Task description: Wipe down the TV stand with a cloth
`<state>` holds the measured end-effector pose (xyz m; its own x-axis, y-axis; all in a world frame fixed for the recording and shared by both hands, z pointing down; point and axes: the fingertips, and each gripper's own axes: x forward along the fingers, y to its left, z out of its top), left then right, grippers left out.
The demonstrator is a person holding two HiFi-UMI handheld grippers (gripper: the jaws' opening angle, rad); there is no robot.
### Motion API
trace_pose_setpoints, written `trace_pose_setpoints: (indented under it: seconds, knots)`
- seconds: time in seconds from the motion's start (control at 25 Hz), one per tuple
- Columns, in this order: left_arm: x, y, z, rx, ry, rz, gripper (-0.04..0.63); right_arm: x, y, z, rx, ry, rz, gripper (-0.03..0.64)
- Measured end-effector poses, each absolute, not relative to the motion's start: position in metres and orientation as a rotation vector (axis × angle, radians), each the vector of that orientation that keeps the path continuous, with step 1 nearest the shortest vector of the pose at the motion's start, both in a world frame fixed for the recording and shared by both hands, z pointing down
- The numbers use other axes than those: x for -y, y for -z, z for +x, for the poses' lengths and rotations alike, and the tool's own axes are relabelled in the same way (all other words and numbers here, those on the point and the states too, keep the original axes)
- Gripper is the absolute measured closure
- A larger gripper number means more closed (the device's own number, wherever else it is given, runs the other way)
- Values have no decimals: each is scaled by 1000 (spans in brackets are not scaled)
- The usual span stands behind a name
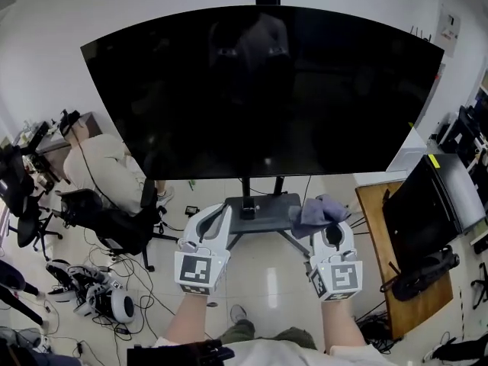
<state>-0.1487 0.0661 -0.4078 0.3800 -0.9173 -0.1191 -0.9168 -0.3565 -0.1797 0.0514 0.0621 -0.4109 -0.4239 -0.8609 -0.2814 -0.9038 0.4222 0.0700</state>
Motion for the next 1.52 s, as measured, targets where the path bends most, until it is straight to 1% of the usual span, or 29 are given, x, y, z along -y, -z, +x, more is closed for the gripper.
trace_pose_setpoints:
  seconds: [0.12, 0.2, 0.32, 0.56, 0.64, 0.76, 0.88, 0.96, 1.0, 1.12, 1.2, 1.28, 1.52]
  knots:
    - [-5, 379, -151, -1699, 84, -2460, 500, -2, 392, 55, -2451, -337, -1591, 555]
    - [50, 338, -145, -1682, 22, -2392, 500, 50, 352, 70, -2432, -366, -1596, 555]
    - [132, 222, -141, -1665, -75, -2263, 500, 129, 223, 83, -2430, -388, -1589, 555]
    - [278, -91, -119, -1726, -134, -2242, 500, 285, -89, 104, -2411, -394, -1523, 555]
    - [333, -183, -114, -1757, -95, -2225, 500, 341, -183, 103, -2422, -363, -1501, 555]
    - [379, -284, -112, -1754, -37, -2199, 500, 385, -290, 85, -2445, -353, -1442, 555]
    - [377, -358, -113, -1782, 50, -2210, 500, 385, -362, 60, -2489, -404, -1379, 555]
    - [372, -397, -117, -1791, 101, -2240, 499, 380, -390, 43, -2505, -429, -1344, 554]
    - [371, -409, -122, -1761, 73, -2228, 494, 377, -400, 33, -2506, -441, -1331, 555]
    - [368, -427, -149, -1719, -75, -2162, 488, 370, -423, 3, -2532, -460, -1287, 555]
    - [367, -424, -161, -1755, -94, -2137, 488, 373, -425, -14, -2561, -445, -1242, 555]
    - [367, -422, -166, -1760, -53, -2107, 488, 383, -408, -30, -2584, -435, -1206, 555]
    - [349, -427, -176, -1733, -76, -2129, 488, 457, -299, -90, -2683, -419, -1172, 554]
